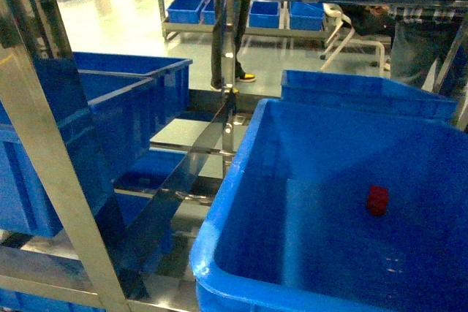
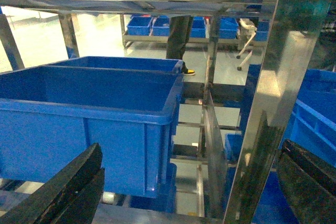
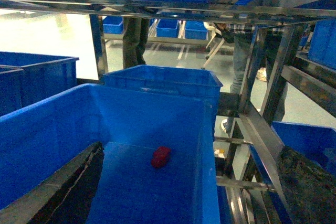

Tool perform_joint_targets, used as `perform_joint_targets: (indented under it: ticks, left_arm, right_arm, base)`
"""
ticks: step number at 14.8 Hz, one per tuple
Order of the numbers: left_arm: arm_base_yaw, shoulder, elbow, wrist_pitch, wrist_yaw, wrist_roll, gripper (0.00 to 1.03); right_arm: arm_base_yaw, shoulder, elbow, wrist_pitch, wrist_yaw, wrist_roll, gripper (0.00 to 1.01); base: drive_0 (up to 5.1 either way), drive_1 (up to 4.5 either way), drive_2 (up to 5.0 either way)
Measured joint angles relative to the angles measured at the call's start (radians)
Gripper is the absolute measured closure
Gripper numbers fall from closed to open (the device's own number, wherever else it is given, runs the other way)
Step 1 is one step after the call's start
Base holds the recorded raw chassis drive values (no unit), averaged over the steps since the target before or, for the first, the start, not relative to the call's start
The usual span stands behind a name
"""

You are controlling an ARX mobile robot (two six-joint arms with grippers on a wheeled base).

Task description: Pick red block from blue box to shelf

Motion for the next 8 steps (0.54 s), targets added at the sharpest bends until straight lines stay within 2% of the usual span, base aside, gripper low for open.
perform_joint_targets:
  ticks: [8]
  left_arm:
    - [0.0,0.0,0.0,0.0,0.0,0.0,0.05]
  right_arm:
    - [0.0,0.0,0.0,0.0,0.0,0.0,0.03]
  base:
    - [0.0,0.0,0.0]
